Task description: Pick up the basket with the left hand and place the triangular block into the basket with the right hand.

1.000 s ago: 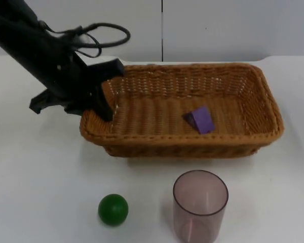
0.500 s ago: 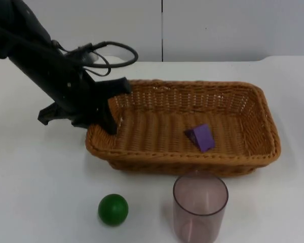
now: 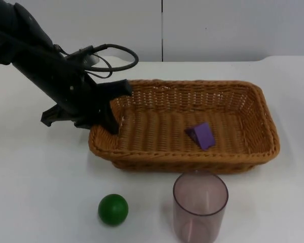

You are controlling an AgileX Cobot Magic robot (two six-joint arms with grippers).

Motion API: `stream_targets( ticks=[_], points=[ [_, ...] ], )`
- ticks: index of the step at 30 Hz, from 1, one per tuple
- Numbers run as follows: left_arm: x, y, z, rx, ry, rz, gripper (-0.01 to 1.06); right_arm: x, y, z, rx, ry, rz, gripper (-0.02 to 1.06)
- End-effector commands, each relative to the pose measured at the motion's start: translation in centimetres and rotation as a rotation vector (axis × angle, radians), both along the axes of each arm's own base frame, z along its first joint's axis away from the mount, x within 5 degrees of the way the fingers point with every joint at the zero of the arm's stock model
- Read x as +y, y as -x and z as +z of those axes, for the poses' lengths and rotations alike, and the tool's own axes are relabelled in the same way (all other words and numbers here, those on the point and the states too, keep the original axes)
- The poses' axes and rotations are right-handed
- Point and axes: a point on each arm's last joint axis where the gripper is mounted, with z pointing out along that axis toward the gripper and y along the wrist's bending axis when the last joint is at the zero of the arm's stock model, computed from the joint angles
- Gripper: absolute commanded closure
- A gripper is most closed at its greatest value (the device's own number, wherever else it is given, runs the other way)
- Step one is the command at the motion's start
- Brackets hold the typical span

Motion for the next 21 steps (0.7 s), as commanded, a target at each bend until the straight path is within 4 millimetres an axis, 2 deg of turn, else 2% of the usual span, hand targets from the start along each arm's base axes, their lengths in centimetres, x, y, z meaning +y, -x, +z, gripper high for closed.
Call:
stream_targets(
  ticks=[1, 13, 21],
  points=[
    [-0.3, -0.3, 0.7, -0.014, 0.036, 0.033, 1.05, -0.3, 0.4, 0.3, -0.013, 0.006, -0.013, 0.01],
    [-0.3, -0.3, 0.7, -0.031, 0.031, 0.019, 1.05, -0.3, 0.4, 0.2, -0.011, 0.003, -0.011, 0.01],
    [-0.3, -0.2, -0.5, 0.001, 0.027, 0.017, 1.05, -0.3, 0.5, 0.2, -0.001, 0.003, -0.013, 0.01]
  ],
)
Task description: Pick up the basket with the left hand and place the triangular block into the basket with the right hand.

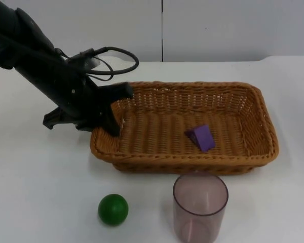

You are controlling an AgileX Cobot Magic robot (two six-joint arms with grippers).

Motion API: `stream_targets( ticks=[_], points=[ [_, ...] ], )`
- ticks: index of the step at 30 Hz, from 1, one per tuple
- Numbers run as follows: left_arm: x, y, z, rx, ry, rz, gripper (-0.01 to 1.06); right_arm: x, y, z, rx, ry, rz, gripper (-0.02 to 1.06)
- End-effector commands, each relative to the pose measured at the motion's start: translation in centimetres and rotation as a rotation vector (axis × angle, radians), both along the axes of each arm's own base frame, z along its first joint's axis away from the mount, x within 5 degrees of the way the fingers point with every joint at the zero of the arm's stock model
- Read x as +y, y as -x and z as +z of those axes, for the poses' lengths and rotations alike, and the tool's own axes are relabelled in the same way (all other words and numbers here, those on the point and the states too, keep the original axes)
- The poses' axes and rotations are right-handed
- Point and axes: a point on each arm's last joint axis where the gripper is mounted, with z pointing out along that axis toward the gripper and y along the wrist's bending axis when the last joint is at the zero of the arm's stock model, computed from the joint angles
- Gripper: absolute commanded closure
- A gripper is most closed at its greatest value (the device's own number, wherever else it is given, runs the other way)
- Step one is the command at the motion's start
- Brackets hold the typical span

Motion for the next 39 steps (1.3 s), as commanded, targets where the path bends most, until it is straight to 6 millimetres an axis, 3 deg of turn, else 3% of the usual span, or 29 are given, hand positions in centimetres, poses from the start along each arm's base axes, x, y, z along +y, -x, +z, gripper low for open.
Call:
stream_targets(
  ticks=[1, 9, 12, 15, 16, 19, 27, 32, 39],
  points=[
    [-0.3, -0.1, 0.4, 0.002, 0.028, 0.014, 1.05, -0.3, 0.5, 0.2, -0.003, -0.003, -0.009, 0.01],
    [-0.3, -0.1, 0.1, 0.010, 0.030, 0.033, 1.05, -0.3, 0.5, 0.1, 0.000, -0.001, -0.011, 0.01],
    [-0.4, -0.1, 0.1, 0.017, 0.031, 0.042, 0.96, -0.3, 0.5, 0.2, 0.000, 0.007, -0.007, 0.01],
    [-0.5, -0.1, 0.1, 0.016, 0.031, 0.043, 0.63, -0.3, 0.5, 0.2, 0.000, 0.019, 0.000, 0.01],
    [-0.5, -0.1, 0.1, 0.016, 0.031, 0.043, 0.63, -0.3, 0.5, 0.2, 0.000, 0.019, 0.000, 0.01],
    [-0.5, -0.1, 0.4, 0.010, 0.033, 0.022, 0.01, -0.3, 0.5, 0.2, -0.002, 0.019, 0.000, 0.01],
    [-0.3, -0.1, 3.2, -0.054, 0.018, 0.016, 0.00, -0.3, 0.5, 0.2, -0.004, 0.018, 0.000, 0.01],
    [0.9, 0.2, 5.5, -0.095, -0.118, 0.019, 0.00, -0.3, 0.5, 0.2, -0.004, 0.018, 0.000, 0.01],
    [2.4, 1.2, 11.7, -0.256, -0.240, 0.010, 0.00, -0.3, 0.5, 0.2, -0.004, 0.015, -0.004, 0.01]
  ],
)
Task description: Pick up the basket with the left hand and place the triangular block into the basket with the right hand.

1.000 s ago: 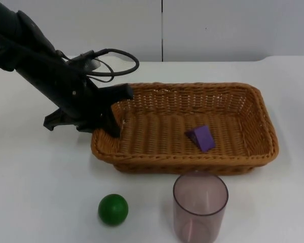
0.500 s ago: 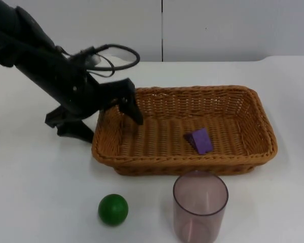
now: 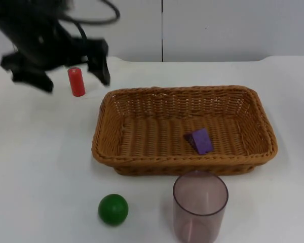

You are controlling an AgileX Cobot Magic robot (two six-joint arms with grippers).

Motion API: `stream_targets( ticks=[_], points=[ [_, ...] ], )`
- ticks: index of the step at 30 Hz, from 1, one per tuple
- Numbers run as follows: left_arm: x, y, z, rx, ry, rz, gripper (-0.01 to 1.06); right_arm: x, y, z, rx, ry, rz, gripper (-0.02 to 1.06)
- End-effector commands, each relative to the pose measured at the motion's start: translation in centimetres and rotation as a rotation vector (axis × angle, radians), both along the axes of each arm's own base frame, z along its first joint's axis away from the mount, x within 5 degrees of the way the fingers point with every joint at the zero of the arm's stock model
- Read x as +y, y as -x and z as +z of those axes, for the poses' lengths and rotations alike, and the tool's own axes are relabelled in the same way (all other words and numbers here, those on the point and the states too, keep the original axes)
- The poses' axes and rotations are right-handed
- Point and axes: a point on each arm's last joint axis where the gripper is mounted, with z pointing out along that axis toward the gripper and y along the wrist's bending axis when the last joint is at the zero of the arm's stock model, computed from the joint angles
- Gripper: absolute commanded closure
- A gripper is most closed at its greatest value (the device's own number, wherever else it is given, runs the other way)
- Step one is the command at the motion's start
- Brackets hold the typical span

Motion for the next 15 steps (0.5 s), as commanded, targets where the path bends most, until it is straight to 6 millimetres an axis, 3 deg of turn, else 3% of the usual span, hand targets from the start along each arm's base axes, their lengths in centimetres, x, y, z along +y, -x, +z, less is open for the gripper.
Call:
stream_targets(
  ticks=[1, 4, 5, 9, 15],
  points=[
    [0.1, 0.5, 2.2, -0.052, -0.008, -0.003, 0.00, -0.3, 0.4, 0.3, -0.016, 0.008, -0.006, 0.01],
    [0.3, 1.5, 5.9, -0.151, 0.011, -0.002, 0.00, -0.3, 0.3, 0.4, -0.033, 0.010, -0.004, 0.01],
    [0.3, 1.5, 5.9, -0.151, 0.011, -0.002, 0.00, -0.3, 0.3, 0.4, -0.033, 0.010, -0.004, 0.01],
    [0.8, 3.2, 10.1, -0.271, 0.038, 0.001, 0.00, -0.1, 0.1, 0.9, -0.093, -0.004, 0.014, 0.01],
    [1.5, 4.1, 12.9, -0.402, -0.007, -0.009, 0.00, 0.1, -0.2, 1.6, -0.174, -0.080, 0.007, 0.01]
  ],
)
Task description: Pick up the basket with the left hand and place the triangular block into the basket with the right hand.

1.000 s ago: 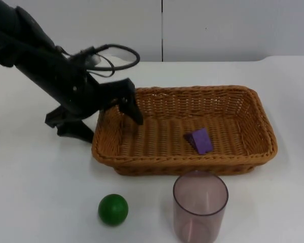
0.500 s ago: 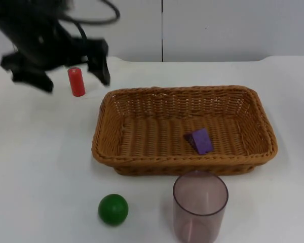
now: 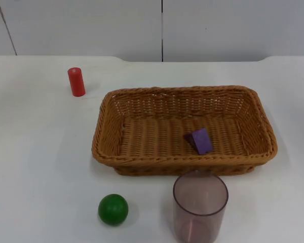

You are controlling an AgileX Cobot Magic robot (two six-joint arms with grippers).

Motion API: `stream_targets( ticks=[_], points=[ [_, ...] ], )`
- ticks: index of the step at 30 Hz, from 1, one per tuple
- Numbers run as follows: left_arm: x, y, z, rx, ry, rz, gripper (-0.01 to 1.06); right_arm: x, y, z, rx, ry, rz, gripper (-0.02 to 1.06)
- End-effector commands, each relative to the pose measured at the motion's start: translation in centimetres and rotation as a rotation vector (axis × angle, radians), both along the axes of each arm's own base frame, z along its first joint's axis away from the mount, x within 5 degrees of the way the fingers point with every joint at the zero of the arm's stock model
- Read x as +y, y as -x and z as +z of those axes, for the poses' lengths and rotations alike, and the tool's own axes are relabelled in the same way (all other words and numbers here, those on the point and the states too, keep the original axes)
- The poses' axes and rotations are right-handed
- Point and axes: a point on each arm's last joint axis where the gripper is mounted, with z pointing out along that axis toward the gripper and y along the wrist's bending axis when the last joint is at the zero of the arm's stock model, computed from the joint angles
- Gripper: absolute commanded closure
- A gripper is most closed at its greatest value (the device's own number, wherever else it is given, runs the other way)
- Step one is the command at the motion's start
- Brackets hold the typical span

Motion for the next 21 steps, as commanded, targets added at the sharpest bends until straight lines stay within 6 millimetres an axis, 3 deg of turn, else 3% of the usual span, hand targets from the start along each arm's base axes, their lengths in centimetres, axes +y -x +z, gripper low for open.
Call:
stream_targets(
  ticks=[1, 5, 12, 15, 17, 21],
  points=[
    [0.1, 0.3, 1.1, -0.042, 0.012, 0.012, 0.00, -0.2, 0.3, 0.6, -0.047, -0.026, -0.006, 0.01],
    [0.2, 1.0, 2.0, -0.056, 0.016, 0.012, 0.00, -0.2, 0.3, 0.6, -0.047, -0.029, -0.006, 0.01],
    [3.1, 3.7, 5.2, -0.109, -0.053, 0.092, 0.00, -1.3, 0.9, 0.0, 0.027, 0.048, -0.101, 0.01],
    [5.3, 7.1, 8.8, -0.225, -0.124, 0.160, 0.00, -2.0, 2.5, -0.4, 0.034, 0.075, -0.124, 0.01],
    [5.5, 7.8, 9.3, -0.244, -0.135, 0.162, 0.00, -2.1, 2.8, -0.6, 0.036, 0.074, -0.125, 0.01],
    [6.6, 13.1, 12.9, -0.365, -0.143, 0.185, 0.00, -2.9, 5.2, -3.1, 0.070, 0.027, -0.161, 0.01]
  ],
)
